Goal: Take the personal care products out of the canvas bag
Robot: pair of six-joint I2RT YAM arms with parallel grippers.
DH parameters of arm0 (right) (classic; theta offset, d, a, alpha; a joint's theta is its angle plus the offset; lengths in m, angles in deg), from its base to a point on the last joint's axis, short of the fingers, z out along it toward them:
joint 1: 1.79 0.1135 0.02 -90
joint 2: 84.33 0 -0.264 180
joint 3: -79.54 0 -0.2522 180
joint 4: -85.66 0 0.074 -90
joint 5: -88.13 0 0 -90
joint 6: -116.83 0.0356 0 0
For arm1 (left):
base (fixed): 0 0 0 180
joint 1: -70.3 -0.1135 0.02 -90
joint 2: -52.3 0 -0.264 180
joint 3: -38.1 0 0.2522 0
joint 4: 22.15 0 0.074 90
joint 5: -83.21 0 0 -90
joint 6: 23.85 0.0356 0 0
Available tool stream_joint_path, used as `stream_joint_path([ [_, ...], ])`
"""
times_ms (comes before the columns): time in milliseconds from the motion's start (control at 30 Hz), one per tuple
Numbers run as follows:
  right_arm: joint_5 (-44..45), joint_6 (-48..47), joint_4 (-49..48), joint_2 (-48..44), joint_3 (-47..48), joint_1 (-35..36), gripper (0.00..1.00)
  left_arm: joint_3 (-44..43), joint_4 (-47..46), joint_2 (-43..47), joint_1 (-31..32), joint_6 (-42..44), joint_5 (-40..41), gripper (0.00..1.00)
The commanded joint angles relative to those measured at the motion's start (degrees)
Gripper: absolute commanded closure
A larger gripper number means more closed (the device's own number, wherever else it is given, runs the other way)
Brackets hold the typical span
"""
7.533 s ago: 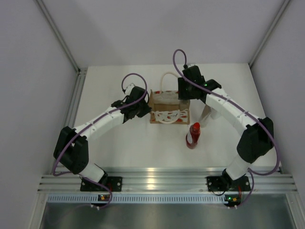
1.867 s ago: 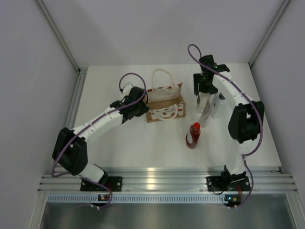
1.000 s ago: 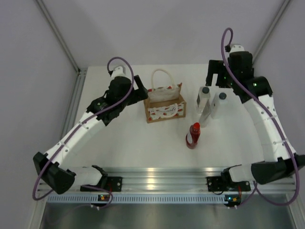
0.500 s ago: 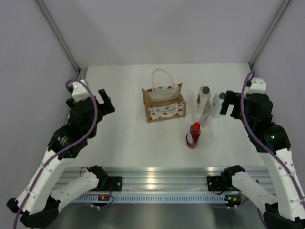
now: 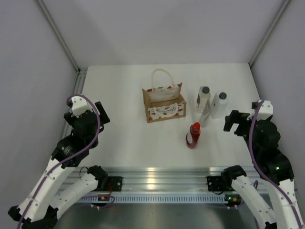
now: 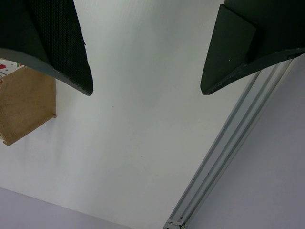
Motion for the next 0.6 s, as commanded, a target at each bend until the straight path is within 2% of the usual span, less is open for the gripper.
stream_joint_path([
  [0,1.31,-1.19,-5.62,-0.66,-1.66,0.45,0.01,1.07,-1.77,-0.50,-0.69,-1.02,-0.73,0.02],
  [167,4.92,-1.28,-6.06,-0.14,-1.92,0.45,0.00,5.56,-4.14,1.26,-0.69,-1.11,-2.76,0.02],
  [567,6.50,-2.07,-12.65,-3.12,-8.34,0.88,0.00,5.56,-4.84,0.21,-0.78,-0.76,-5.13,0.02],
])
